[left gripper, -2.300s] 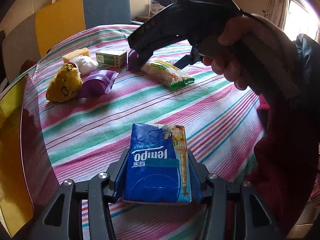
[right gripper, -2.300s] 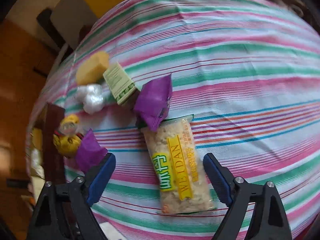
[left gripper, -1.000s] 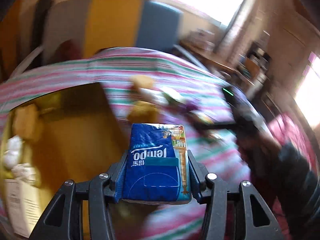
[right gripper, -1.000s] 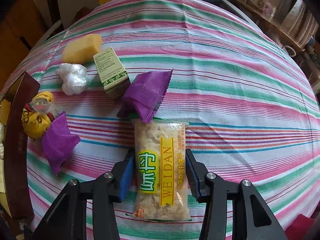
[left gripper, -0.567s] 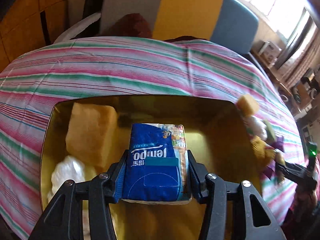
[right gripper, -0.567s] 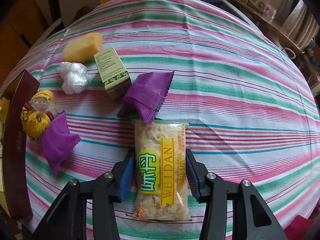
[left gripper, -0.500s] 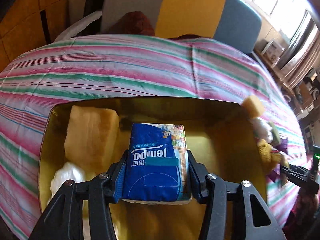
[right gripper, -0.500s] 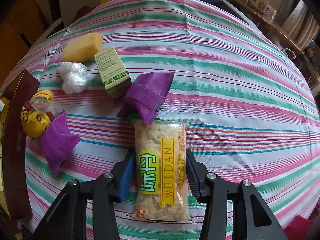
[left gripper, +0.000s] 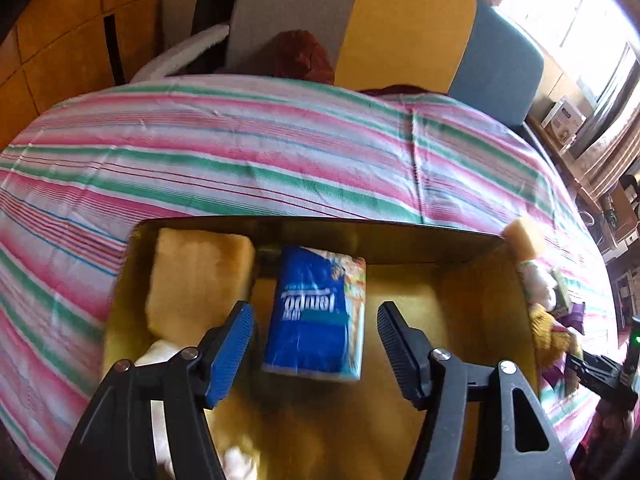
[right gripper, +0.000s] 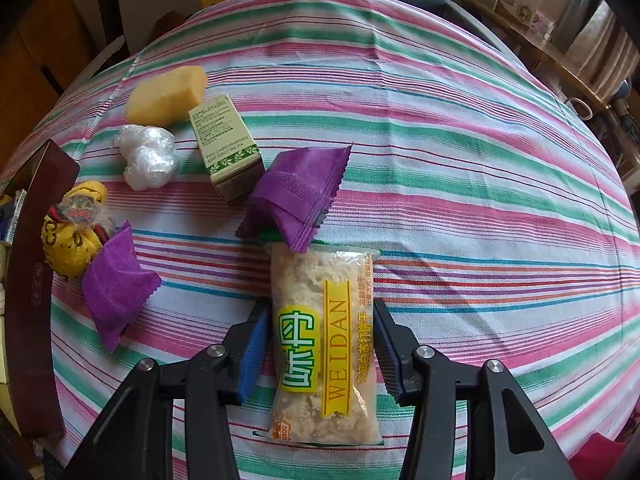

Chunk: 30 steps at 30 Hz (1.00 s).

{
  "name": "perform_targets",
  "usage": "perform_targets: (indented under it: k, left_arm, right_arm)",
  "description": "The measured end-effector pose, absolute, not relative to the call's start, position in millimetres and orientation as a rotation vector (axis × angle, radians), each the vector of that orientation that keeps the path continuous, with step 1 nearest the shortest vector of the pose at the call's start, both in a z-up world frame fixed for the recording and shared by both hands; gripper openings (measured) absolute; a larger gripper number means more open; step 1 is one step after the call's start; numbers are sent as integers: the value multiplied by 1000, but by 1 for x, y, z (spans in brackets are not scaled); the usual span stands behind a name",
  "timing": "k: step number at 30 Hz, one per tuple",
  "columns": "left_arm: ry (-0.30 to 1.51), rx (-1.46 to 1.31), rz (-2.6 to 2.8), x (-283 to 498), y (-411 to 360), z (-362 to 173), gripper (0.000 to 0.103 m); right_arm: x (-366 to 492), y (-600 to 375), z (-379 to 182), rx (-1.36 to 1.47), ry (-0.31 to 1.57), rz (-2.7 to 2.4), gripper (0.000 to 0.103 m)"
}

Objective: Organize objects
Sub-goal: 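Lower the Tempo pack into the gold tray and open the left gripper, then carry the WEIDAN snack bag into the gold tray with the right gripper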

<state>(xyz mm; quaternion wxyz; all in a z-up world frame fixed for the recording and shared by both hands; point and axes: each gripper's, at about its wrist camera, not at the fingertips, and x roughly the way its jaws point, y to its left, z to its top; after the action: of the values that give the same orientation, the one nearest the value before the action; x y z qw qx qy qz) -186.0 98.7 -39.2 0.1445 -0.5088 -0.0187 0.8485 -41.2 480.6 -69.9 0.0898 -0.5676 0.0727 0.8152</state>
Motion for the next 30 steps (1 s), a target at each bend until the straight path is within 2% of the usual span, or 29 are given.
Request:
perform_targets:
  k: [5,12,19,30]
  left_arm:
    - [39,-1298,2520,-121,98,-9,65]
    - [166,-1128,2513,-36,109,7,65]
    - [226,-1119,2508,-7,112,1,65]
    - [214,-1160,2499,3,107,-10,65]
  right_arm:
    - [-42,480,-70,-1684,199,2426,50]
    - [-40,478,-69,-1679,178,2432,49]
    - [-40,479,-71,-1666,167,2440,49]
    - [-40,478,-71,-1655,128,2446,46]
